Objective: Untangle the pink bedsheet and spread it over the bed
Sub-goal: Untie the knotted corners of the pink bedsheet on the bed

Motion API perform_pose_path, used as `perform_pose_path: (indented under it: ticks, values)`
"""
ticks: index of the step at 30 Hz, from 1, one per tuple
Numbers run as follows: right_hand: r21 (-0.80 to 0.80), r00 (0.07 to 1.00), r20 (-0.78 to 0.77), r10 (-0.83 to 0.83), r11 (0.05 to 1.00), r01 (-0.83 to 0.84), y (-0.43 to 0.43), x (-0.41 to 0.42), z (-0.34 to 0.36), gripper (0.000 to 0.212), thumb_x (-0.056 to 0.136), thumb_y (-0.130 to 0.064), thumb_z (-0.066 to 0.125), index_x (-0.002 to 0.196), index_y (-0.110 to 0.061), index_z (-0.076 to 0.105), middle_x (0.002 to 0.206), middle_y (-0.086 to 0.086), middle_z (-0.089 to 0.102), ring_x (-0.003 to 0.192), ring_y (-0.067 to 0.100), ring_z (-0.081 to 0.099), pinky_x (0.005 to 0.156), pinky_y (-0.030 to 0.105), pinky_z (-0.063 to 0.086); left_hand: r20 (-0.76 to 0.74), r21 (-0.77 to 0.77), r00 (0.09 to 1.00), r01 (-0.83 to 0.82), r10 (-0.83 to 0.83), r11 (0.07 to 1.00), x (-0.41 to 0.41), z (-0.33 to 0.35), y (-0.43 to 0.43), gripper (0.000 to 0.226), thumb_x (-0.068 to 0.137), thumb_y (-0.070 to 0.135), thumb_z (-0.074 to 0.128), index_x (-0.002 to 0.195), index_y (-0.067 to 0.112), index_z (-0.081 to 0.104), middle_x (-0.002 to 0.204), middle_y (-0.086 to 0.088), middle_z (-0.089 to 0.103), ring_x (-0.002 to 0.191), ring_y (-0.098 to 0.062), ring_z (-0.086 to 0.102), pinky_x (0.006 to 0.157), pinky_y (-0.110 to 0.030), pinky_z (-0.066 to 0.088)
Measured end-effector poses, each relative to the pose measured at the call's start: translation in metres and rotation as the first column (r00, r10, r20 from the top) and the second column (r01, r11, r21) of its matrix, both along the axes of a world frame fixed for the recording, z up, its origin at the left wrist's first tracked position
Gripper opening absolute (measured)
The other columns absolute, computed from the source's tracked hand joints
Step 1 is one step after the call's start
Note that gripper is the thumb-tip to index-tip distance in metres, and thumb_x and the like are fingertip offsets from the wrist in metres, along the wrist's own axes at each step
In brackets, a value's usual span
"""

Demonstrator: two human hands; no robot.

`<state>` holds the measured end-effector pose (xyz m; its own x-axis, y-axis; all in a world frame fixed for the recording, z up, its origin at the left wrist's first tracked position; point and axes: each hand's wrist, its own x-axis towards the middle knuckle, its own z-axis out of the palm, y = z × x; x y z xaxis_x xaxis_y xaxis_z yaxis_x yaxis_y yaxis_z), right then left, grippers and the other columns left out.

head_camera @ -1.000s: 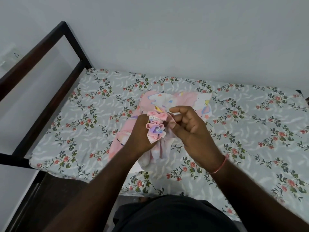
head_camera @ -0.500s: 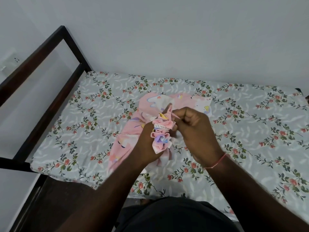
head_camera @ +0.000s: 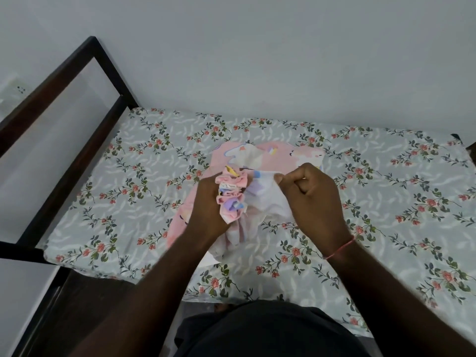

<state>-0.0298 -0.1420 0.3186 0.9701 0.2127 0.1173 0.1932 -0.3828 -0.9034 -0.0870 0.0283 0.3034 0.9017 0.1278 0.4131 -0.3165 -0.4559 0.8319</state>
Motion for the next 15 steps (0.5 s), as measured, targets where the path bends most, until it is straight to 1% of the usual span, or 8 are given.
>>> perform_pose_path:
  ticks: [2,3,5,7,9,11,12,15]
  values:
    - [0.133,0.993,-0.101,-0.067,0.988,0.08,0.01,-0.006,0.003,0.022,0.088,-0.024,0.065,0.075,-0.006,0.061,0.061,-0.002,0.062,0.053,0.004,0.052,0.057,0.022,0.043,-0.052,0.008,0.997,0.061,-0.061,0.998,-0.003,-0.002,-0.009,0.022,0.073,0.019,0.054,0.09,0.019,0.069,0.08,0.028,0.065,0.086,0.021,0.055,0.076,-0.001,0.041]
    - [0.155,0.992,-0.122,-0.024,0.987,0.043,0.014,-0.009,0.005,0.018,0.089,-0.019,0.064,0.078,-0.005,0.063,0.067,-0.002,0.066,0.058,0.004,0.057,0.061,0.021,0.045,-0.083,0.008,0.994,0.076,-0.075,0.997,-0.004,-0.002,-0.014,0.013,0.073,0.02,0.053,0.083,0.017,0.062,0.068,0.015,0.062,0.078,0.019,0.055,0.071,-0.002,0.041]
    - [0.138,0.984,-0.081,0.16,0.979,-0.148,0.018,-0.013,0.005,0.012,0.092,-0.007,0.056,0.086,-0.011,0.065,0.085,-0.005,0.071,0.078,0.002,0.065,0.07,0.014,0.049,-0.152,-0.038,0.985,0.073,-0.078,0.997,-0.005,-0.003,-0.019,0.008,0.075,0.021,0.051,0.076,0.013,0.051,0.057,0.006,0.05,0.066,0.005,0.054,0.064,-0.011,0.042]
    - [0.118,0.932,-0.046,0.36,0.928,-0.353,0.015,-0.014,0.006,0.02,0.095,-0.004,0.05,0.1,-0.015,0.066,0.101,-0.007,0.071,0.095,0.002,0.065,0.084,0.016,0.049,-0.219,-0.125,0.97,0.076,-0.102,0.989,-0.004,-0.007,-0.012,0.008,0.081,0.02,0.052,0.078,0.013,0.056,0.066,0.002,0.056,0.073,-0.002,0.057,0.071,-0.019,0.047]
    - [0.126,0.861,-0.076,0.503,0.861,-0.493,0.01,-0.012,0.009,0.025,0.098,-0.008,0.049,0.117,-0.012,0.064,0.11,-0.004,0.07,0.104,0.004,0.064,0.089,0.019,0.049,-0.281,-0.219,0.947,0.094,-0.155,0.971,-0.004,-0.009,-0.001,0.013,0.087,0.013,0.056,0.095,0.012,0.066,0.092,-0.001,0.067,0.093,-0.011,0.062,0.089,-0.027,0.05]
    - [0.175,0.823,-0.115,0.557,0.826,-0.535,0.007,-0.012,0.011,0.029,0.097,-0.006,0.049,0.123,-0.011,0.06,0.109,0.001,0.071,0.1,0.002,0.065,0.084,0.015,0.048,-0.287,-0.189,0.946,0.097,-0.15,0.977,-0.005,-0.011,0.004,0.024,0.087,0.02,0.058,0.106,0.007,0.063,0.108,-0.013,0.066,0.102,-0.018,0.061,0.1,-0.029,0.045]
    - [0.214,0.826,-0.142,0.546,0.831,-0.513,0.007,-0.013,0.012,0.03,0.096,-0.005,0.051,0.124,-0.013,0.059,0.103,0.004,0.072,0.092,0.001,0.065,0.078,0.014,0.047,-0.243,-0.104,0.964,0.08,-0.104,0.991,-0.005,-0.009,0.004,0.024,0.086,0.026,0.055,0.103,0.009,0.062,0.105,-0.015,0.066,0.1,-0.017,0.059,0.1,-0.02,0.042]
    - [0.16,0.882,-0.196,0.429,0.901,-0.403,0.006,-0.012,0.012,0.023,0.093,-0.011,0.058,0.113,-0.021,0.053,0.072,0.008,0.069,0.058,0.016,0.059,0.056,0.023,0.042,-0.104,0.017,0.994,0.039,-0.037,0.999,-0.004,0.005,-0.005,0.015,0.08,0.026,0.052,0.088,0.014,0.054,0.093,-0.001,0.057,0.084,0.009,0.055,0.083,0.005,0.032]
